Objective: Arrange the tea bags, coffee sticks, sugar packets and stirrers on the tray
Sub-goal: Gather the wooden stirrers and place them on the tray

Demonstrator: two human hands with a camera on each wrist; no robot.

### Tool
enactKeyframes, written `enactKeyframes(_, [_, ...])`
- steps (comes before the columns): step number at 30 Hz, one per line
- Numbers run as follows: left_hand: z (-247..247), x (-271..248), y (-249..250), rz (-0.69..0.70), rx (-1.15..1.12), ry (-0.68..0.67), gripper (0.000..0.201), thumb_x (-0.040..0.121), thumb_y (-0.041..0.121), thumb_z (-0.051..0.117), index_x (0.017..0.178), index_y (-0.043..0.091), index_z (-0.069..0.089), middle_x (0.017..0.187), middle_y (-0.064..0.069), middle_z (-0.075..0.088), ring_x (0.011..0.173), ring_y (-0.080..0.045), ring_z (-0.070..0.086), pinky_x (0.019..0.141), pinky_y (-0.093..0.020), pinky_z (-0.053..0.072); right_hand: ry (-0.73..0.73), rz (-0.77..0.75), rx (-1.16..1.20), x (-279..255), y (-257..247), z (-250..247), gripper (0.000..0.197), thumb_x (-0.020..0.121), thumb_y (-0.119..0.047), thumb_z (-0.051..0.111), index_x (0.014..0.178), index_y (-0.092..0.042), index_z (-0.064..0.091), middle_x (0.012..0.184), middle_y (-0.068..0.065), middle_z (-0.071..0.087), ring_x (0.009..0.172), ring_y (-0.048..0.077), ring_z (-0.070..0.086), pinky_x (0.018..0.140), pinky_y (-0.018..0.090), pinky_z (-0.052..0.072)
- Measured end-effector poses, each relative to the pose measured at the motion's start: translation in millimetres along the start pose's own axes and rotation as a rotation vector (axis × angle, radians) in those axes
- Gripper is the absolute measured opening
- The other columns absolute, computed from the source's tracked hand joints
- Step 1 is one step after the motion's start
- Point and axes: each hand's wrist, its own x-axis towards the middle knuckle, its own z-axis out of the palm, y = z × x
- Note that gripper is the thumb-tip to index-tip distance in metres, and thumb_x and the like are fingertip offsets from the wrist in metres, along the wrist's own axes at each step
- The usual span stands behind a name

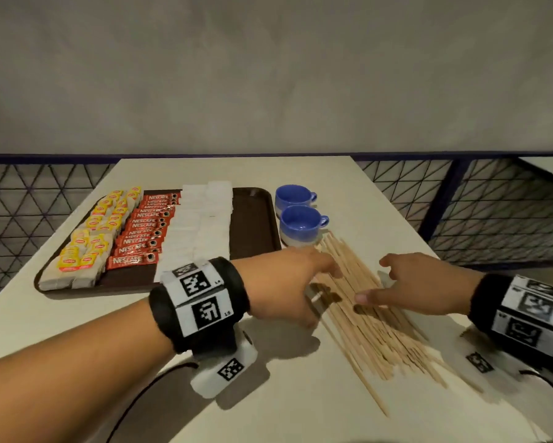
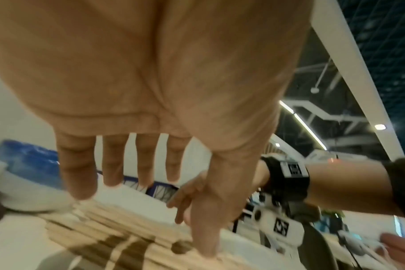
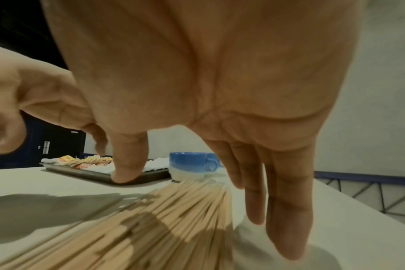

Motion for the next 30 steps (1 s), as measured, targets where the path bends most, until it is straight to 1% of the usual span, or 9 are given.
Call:
enactKeyframes(5, [29, 41, 23, 0.002, 0.214, -0.094, 0.124, 0.067, 0.034, 0.091, 0.16, 0.029, 0.01, 0.161, 0.002, 0.019, 0.145, -0.028, 0.024, 0.113, -0.051, 0.04, -0.041, -0.023, -0.001, -2, -5, 11, 0.088, 0.065, -0.095, 0.056, 0.098, -0.013, 0.065, 0.09, 0.0, 0.066, 0.081, 0.014, 0.06, 0.064, 0.028, 0.045])
enactKeyframes(8, [31, 58, 29, -0.011, 0.341, -0.113, 0.13, 0.065, 0.039, 0.091, 0.162, 0.024, 0.005, 0.165, 0.001, 0.014, 0.149, -0.028, 0.02, 0.116, -0.052, 0.036, -0.079, -0.05, -0.034, -10, -18, 8, 0.059, 0.072, -0.087, 0.064, 0.086, -0.029, 0.061, 0.081, -0.007, 0.055, 0.076, 0.009, 0.048, 0.066, 0.027, 0.04])
enactKeyframes(10, [33, 68, 27, -0.02, 0.378, -0.117, 0.136, 0.061, 0.045, 0.091, 0.162, 0.021, 0.005, 0.167, 0.0, 0.012, 0.152, -0.027, 0.017, 0.12, -0.051, 0.031, -0.072, -0.074, -0.014, -8, -21, 9, 0.074, 0.067, -0.086, 0.07, 0.108, -0.024, 0.065, 0.095, -0.004, 0.062, 0.086, 0.011, 0.055, 0.077, 0.028, 0.049])
enactKeyframes(12, [33, 78, 25, -0.02, 0.412, -0.124, 0.143, 0.052, 0.054, 0.088, 0.163, 0.019, 0.005, 0.169, 0.0, 0.011, 0.154, -0.028, 0.015, 0.123, -0.049, 0.026, -0.054, -0.078, -0.012, -6, -23, 14, 0.116, 0.06, -0.088, 0.073, 0.145, -0.014, 0.045, 0.125, 0.005, 0.058, 0.108, 0.019, 0.057, 0.093, 0.033, 0.053])
enactKeyframes(14, [32, 92, 21, -0.037, 0.456, -0.17, 0.146, 0.056, 0.048, 0.093, 0.164, 0.019, -0.001, 0.171, -0.001, 0.004, 0.157, -0.03, 0.008, 0.125, -0.05, 0.02, -0.062, -0.065, -0.046, -7, -27, 21, 0.139, 0.055, -0.091, 0.072, 0.157, -0.011, 0.022, 0.137, 0.013, 0.046, 0.117, 0.025, 0.054, 0.098, 0.036, 0.051])
enactKeyframes(16, [28, 104, 19, -0.029, 0.529, -0.222, 0.153, 0.056, 0.043, 0.098, 0.163, 0.02, -0.008, 0.172, -0.001, -0.004, 0.158, -0.031, 0.001, 0.127, -0.05, 0.015, -0.07, -0.051, -0.086, -10, -30, 24, 0.141, 0.056, -0.092, 0.071, 0.157, -0.008, 0.019, 0.138, 0.015, 0.042, 0.117, 0.027, 0.053, 0.098, 0.037, 0.052])
enactKeyframes(19, [25, 119, 17, 0.026, 0.577, -0.249, 0.159, 0.053, 0.047, 0.1, 0.162, 0.023, -0.013, 0.172, 0.002, -0.009, 0.158, -0.03, -0.005, 0.127, -0.051, 0.015, -0.07, -0.078, -0.076, -15, -31, 23, 0.118, 0.069, -0.081, 0.073, 0.151, -0.005, 0.035, 0.132, 0.012, 0.046, 0.106, 0.022, 0.05, 0.091, 0.031, 0.05])
enactKeyframes(24, [21, 124, 18, 0.091, 0.572, -0.322, 0.15, 0.048, 0.046, 0.101, 0.163, 0.025, 0.007, 0.165, 0.003, 0.024, 0.155, -0.026, 0.014, 0.125, -0.047, 0.024, -0.013, -0.114, 0.063, -17, -28, 29, 0.092, 0.078, -0.065, 0.079, 0.144, -0.01, 0.046, 0.119, 0.0, 0.05, 0.104, 0.018, 0.057, 0.087, 0.027, 0.053])
enactKeyframes(30, [19, 117, 20, 0.127, 0.54, -0.305, 0.118, 0.054, 0.045, 0.099, 0.151, 0.02, 0.037, 0.14, 0.0, 0.045, 0.132, -0.021, 0.044, 0.112, -0.04, 0.042, 0.01, -0.132, 0.17, -15, -22, 28, 0.056, 0.082, -0.063, 0.076, 0.108, -0.014, 0.065, 0.093, -0.001, 0.068, 0.085, 0.014, 0.064, 0.067, 0.024, 0.052])
